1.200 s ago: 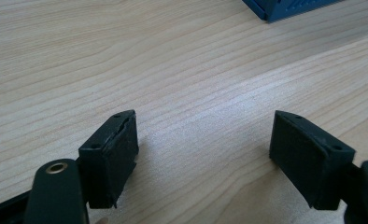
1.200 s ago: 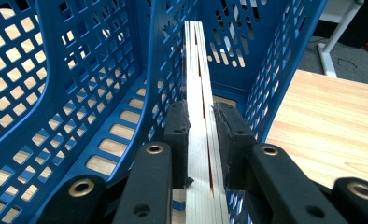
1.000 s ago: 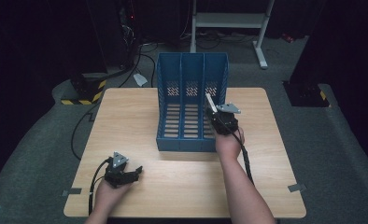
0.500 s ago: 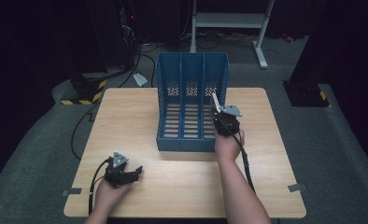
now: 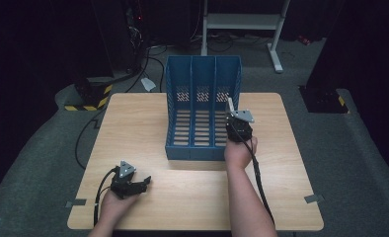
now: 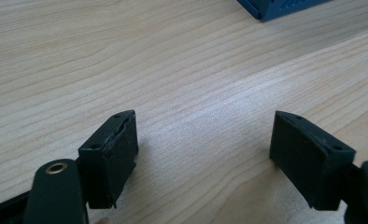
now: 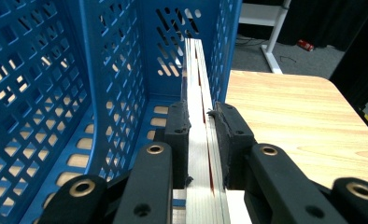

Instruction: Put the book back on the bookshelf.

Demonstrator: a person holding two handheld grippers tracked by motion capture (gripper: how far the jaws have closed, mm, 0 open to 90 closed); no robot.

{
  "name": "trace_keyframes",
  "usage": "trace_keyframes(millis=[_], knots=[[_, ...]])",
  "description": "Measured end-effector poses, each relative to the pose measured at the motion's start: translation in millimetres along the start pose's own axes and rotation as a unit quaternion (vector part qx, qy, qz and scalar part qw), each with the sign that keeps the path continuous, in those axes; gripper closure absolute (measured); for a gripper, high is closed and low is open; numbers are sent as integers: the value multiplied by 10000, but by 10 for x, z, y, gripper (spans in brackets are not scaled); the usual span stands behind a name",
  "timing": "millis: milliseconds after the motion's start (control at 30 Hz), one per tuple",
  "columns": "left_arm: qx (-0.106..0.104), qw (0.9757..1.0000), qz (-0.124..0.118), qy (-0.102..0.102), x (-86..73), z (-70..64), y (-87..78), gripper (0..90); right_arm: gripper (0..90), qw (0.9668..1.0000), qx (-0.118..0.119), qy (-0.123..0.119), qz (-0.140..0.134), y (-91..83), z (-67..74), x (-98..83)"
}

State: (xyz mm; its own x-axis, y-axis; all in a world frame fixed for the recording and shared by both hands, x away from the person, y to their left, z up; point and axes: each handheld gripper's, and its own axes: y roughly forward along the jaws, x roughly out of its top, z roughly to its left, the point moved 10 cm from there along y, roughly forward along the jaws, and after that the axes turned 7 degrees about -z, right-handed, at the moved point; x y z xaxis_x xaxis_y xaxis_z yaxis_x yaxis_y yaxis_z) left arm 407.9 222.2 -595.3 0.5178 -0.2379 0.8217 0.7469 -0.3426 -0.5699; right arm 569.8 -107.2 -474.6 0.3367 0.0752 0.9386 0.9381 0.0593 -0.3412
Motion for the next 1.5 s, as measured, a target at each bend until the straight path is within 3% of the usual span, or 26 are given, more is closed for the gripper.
trace_keyframes(millis=[333,600,867,1200,1500], knots=[[-49,10000,-10,60,11,-10,12,237,761,9996,-284,-23,-35,-20,1,17],[-46,10000,-13,64,10,-12,10,237,755,9993,-361,62,-6,-30,-7,-20],[-43,9999,-3,105,7,-6,6,237,736,9996,-263,86,-6,-27,-4,-57],[-46,9999,-5,105,8,-5,8,237,569,9999,139,-43,44,-133,76,-102],[-39,9999,-4,102,8,-6,8,237,572,9995,279,-121,78,-322,67,-239]])
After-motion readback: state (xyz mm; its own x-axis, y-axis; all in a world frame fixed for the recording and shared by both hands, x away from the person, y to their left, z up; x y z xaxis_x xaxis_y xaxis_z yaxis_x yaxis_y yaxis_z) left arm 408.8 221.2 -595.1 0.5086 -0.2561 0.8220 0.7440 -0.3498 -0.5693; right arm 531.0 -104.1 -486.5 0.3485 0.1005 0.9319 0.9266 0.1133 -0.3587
